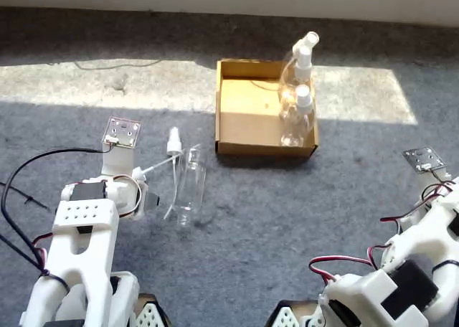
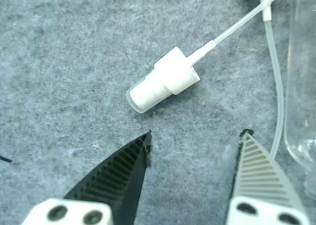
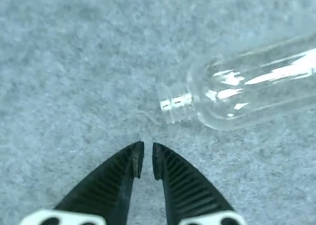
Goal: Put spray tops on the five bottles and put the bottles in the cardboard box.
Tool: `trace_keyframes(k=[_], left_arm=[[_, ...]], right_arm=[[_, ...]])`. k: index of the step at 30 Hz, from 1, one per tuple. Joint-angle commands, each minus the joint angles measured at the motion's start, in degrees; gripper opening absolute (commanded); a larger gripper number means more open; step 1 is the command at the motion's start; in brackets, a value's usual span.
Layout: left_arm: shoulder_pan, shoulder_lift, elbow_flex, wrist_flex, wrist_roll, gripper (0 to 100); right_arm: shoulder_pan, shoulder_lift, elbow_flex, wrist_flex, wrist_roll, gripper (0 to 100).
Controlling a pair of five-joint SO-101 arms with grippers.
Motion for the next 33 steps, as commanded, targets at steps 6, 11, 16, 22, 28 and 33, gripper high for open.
trace_keyframes(k=[6,11,16,22,28,33], left_arm=[[0.84,-1.36,-0.13,-0.62,0.44,26],[0.84,-1.36,-0.13,-0.62,0.44,26],[0.84,-1.36,-0.13,-0.62,0.44,26],[0.92,-1.36,-0.22,-0.70,0.44,26],[0.84,-1.36,-0.22,-0.62,0.44,26],[0.84,-1.36,-0.13,-0.62,0.44,26]], right_arm=[[-6.90,-2.42,-0.48,-0.66,-4.92,0.5],[-10.15,-2.42,-1.89,-0.75,-8.44,0.5],[-2.51,-2.95,-8.22,1.45,-12.75,0.5],[6.73,-2.42,-15.08,1.80,-9.85,0.5],[4.18,-2.42,-7.96,1.36,-7.30,0.5],[1.71,-2.33,-3.74,-3.65,-8.09,0.5]])
